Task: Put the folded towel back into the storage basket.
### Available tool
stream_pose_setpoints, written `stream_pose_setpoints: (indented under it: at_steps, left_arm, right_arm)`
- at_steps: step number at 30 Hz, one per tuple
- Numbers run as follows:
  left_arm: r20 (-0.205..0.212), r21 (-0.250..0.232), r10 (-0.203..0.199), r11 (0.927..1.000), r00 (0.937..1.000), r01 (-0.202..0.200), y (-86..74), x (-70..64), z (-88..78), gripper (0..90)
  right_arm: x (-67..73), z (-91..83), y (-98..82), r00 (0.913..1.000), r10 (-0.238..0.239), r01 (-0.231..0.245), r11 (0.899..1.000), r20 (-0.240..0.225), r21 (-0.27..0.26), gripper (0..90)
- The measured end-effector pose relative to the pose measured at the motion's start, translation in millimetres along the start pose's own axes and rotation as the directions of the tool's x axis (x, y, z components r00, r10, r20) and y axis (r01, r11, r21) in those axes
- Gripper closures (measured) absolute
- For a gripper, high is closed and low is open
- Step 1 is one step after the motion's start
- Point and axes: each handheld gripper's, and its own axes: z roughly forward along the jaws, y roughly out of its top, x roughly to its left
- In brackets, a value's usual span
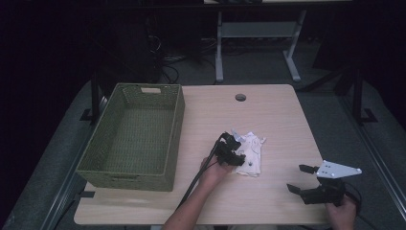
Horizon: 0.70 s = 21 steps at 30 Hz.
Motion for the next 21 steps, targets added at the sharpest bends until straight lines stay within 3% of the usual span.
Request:
stream_pose_setpoints:
  at_steps: [15,18,19,21]
  left_arm:
    - [0.018,0.025,0.002,0.9997,0.9998,-0.003,-0.1,6.1,-5.5,76.7]
    - [0.067,0.038,-0.057,0.9978,0.9961,0.055,-0.3,10.8,-6.8,79.8]
    - [0.104,0.047,-0.105,0.9938,0.989,0.101,-0.6,16.0,-7.3,80.6]
    - [0.118,0.06,-0.114,0.9924,0.9865,0.108,-0.4,18.3,-8.3,81.1]
  right_arm:
    - [0.6,-0.1,0.2,1.0,-0.001,0.001,1.0,-0.002,-0.001,13.5]
    - [1.3,0.7,0.4,1.0,-0.004,0.004,1.0,-0.009,0.003,13.5]
    - [1.9,1.2,0.5,1.0,-0.006,0.006,1.0,-0.006,0.007,13.5]
    - [1.9,0.7,0.4,1.0,-0.003,0.003,1.0,-0.009,0.003,13.5]
